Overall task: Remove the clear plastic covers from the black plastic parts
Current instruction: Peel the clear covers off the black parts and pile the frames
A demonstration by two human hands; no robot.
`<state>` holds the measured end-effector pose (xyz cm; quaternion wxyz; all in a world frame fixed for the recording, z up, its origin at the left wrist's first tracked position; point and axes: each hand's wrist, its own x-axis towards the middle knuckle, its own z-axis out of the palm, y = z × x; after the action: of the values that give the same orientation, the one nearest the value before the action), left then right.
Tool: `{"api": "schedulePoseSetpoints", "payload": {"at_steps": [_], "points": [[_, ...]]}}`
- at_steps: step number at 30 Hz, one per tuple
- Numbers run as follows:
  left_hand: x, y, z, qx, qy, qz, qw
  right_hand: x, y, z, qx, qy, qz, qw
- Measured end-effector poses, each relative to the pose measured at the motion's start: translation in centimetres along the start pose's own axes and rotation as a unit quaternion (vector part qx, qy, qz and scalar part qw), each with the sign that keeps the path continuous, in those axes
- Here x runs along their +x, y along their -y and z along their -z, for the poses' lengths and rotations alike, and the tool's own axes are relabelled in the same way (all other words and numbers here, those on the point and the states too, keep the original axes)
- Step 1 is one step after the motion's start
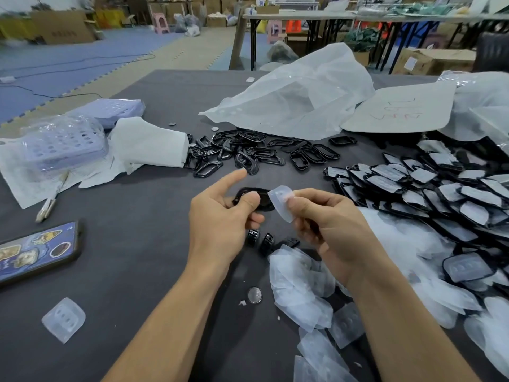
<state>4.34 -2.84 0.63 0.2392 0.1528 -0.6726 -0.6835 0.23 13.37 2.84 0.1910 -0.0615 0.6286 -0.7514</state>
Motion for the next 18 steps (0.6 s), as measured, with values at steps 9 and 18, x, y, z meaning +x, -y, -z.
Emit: {"api": "schedulePoseSetpoints", "payload": {"at_steps": [9, 18], "points": [[-0.4, 0.1, -0.4, 0.003, 0.078, 0.057, 0.995, -0.4, 0.0, -0.3, -0.09, 0.013, 0.068, 0.994], [-0.4, -0.9, -0.2, -0.089, 0.151, 0.137, 0.975, 0.4, -1.3, -0.4, -0.223, -0.105, 0.186, 0.951]]}}
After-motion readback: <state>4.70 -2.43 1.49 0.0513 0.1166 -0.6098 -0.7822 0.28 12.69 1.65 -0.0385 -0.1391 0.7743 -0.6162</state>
